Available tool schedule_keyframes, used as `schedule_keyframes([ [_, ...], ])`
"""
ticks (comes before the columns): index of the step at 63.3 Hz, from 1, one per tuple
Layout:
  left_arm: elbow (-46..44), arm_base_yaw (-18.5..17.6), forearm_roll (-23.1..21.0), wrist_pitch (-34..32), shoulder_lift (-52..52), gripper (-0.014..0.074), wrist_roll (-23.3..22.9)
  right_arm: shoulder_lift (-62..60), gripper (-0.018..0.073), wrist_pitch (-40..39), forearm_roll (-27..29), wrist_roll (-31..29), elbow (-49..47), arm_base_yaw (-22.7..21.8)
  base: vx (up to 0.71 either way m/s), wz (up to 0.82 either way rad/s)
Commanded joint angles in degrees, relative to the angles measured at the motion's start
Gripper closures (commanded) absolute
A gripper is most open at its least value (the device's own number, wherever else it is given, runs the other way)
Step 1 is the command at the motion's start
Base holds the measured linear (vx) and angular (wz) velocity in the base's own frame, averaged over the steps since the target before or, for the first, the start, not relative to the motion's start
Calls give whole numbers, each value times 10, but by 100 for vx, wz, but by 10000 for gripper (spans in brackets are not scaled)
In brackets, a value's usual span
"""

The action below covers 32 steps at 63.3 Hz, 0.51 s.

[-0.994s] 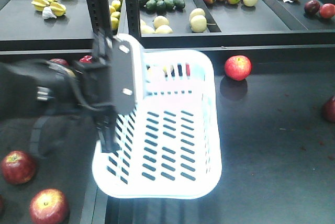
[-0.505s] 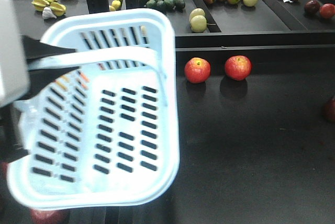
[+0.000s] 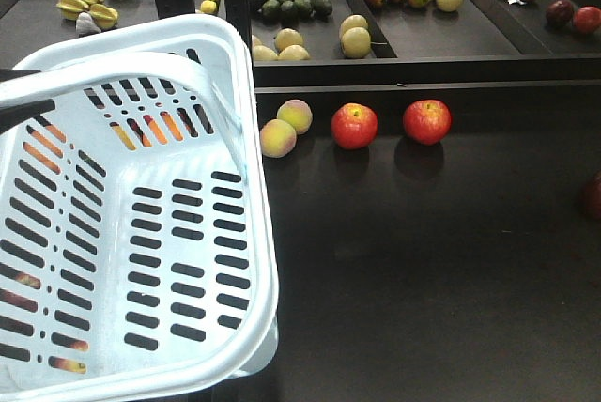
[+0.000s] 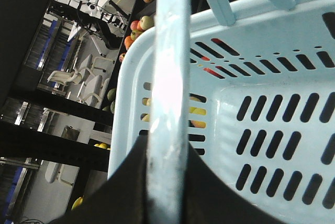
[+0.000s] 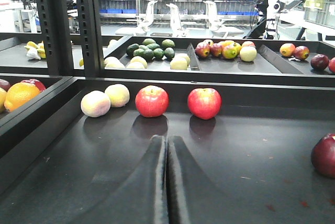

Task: Pick three apples into basket with both arms
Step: 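Lift the light-blue basket by its handle with the left gripper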

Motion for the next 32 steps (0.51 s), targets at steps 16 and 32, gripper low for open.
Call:
schedule_keyframes([
  [16, -19, -1, 1, -57, -3, 604, -9, -6, 568, -44, -3, -5, 8, -1, 0, 0],
  [32, -19, -1, 1, -57, -3, 604, -9, -6, 568, -44, -3, -5, 8, -1, 0, 0],
])
